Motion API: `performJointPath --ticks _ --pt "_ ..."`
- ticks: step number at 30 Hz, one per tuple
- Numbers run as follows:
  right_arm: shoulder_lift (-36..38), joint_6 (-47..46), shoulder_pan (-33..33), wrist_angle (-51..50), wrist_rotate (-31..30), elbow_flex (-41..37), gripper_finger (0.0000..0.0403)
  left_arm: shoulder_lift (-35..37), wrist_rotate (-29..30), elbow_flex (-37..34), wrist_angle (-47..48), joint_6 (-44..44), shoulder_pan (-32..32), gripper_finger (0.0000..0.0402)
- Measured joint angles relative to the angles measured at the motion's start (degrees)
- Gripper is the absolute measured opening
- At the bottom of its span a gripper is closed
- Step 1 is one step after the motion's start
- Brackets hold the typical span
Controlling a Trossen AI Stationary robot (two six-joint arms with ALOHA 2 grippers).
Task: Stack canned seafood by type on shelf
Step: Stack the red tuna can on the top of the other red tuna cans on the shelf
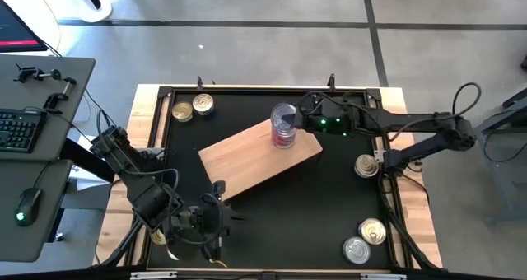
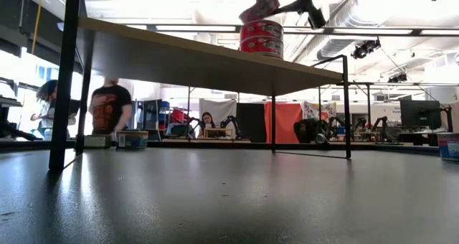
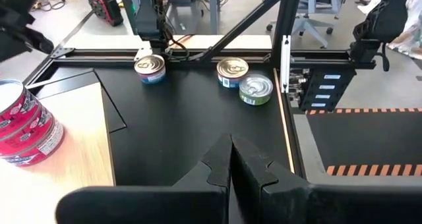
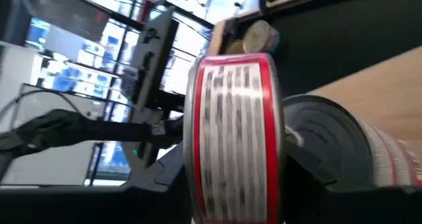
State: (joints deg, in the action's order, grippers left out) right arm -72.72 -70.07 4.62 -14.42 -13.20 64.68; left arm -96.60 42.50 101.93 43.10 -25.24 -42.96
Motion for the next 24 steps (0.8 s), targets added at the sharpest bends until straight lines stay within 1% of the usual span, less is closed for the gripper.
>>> performJointPath --ticks 3,13,24 --pt "-0.38 -0.72 0.41 0.22 -0.24 -0.02 0.0163 0.00 -0.19 0.00 0.94 -1.41 -0.14 0.0000" --pt "-0.89 -1.67 1.77 0.48 -0.66 0.03 0.0146 0.00 -0.26 0.00 2.63 -1.56 -0.63 0.0000" --pt "-0.89 -1.66 1.88 -0.49 -1.25 0.07 0.0145 0.00 -0.28 0.00 3.23 -1.61 -0.63 0.0000"
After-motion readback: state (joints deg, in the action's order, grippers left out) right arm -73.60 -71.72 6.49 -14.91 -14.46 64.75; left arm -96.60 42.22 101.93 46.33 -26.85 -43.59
